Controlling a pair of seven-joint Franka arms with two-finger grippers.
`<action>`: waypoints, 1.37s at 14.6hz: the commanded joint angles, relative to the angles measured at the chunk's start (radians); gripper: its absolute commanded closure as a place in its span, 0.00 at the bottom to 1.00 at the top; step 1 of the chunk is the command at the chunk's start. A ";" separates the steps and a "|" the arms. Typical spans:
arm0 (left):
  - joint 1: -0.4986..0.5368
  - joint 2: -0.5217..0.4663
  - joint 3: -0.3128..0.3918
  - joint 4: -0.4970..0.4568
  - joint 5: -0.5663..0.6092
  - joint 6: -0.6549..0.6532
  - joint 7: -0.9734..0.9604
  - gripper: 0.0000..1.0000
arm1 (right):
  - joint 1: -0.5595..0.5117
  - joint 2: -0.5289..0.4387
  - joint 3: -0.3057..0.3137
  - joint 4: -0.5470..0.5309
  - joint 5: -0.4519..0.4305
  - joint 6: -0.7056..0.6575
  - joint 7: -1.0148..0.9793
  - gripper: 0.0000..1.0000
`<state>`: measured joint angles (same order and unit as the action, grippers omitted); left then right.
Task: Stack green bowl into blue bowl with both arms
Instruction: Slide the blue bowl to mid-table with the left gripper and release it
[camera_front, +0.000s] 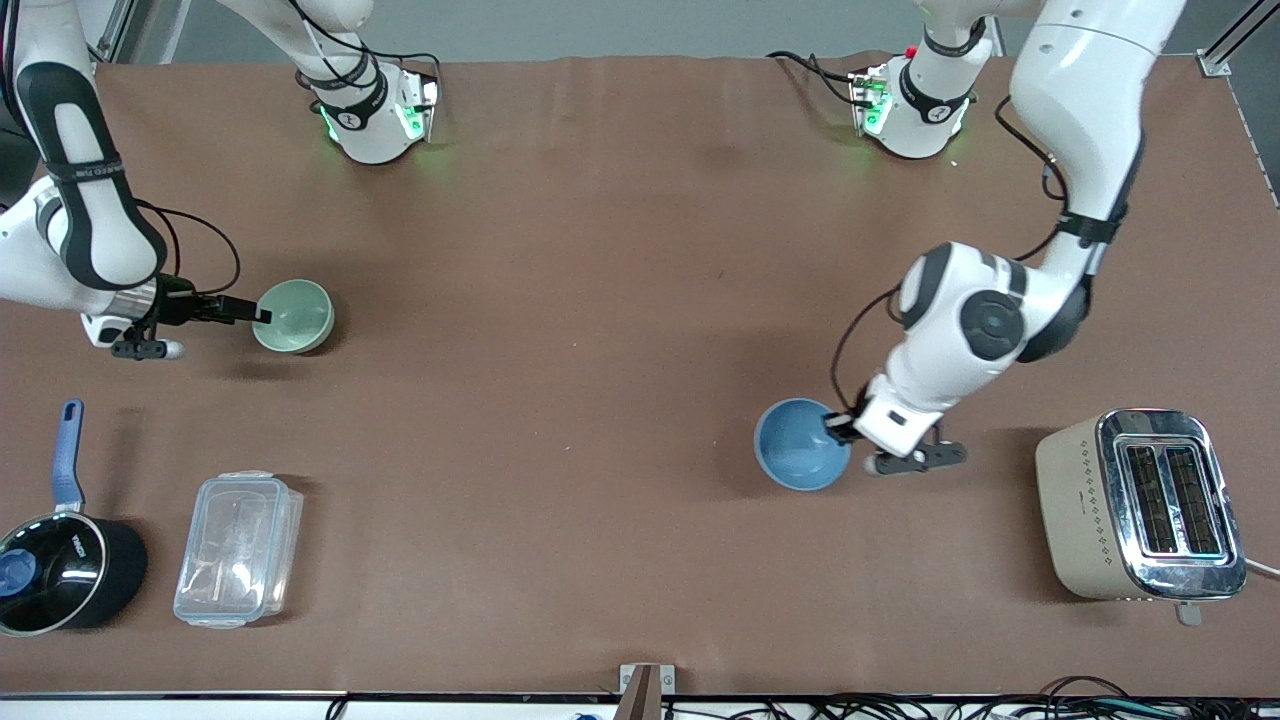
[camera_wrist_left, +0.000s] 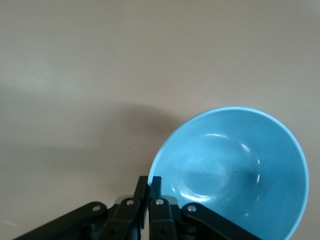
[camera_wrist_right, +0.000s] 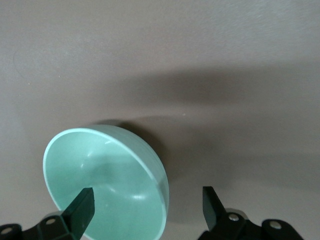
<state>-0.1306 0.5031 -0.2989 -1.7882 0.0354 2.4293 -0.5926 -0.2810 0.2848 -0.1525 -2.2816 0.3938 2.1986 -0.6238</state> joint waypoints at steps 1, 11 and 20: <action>-0.131 0.067 0.007 0.096 0.018 -0.018 -0.197 0.99 | -0.015 -0.003 0.013 -0.009 0.042 0.006 -0.039 0.08; -0.421 0.284 0.029 0.299 0.129 -0.009 -0.631 0.99 | -0.014 0.014 0.013 -0.013 0.053 0.004 -0.120 0.91; -0.511 0.279 0.040 0.286 0.132 -0.041 -0.783 0.89 | 0.028 -0.061 0.018 0.024 0.096 -0.117 -0.039 0.99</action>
<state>-0.6254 0.7828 -0.2726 -1.5170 0.1437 2.4233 -1.3344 -0.2741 0.2843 -0.1383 -2.2520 0.4586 2.1224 -0.7060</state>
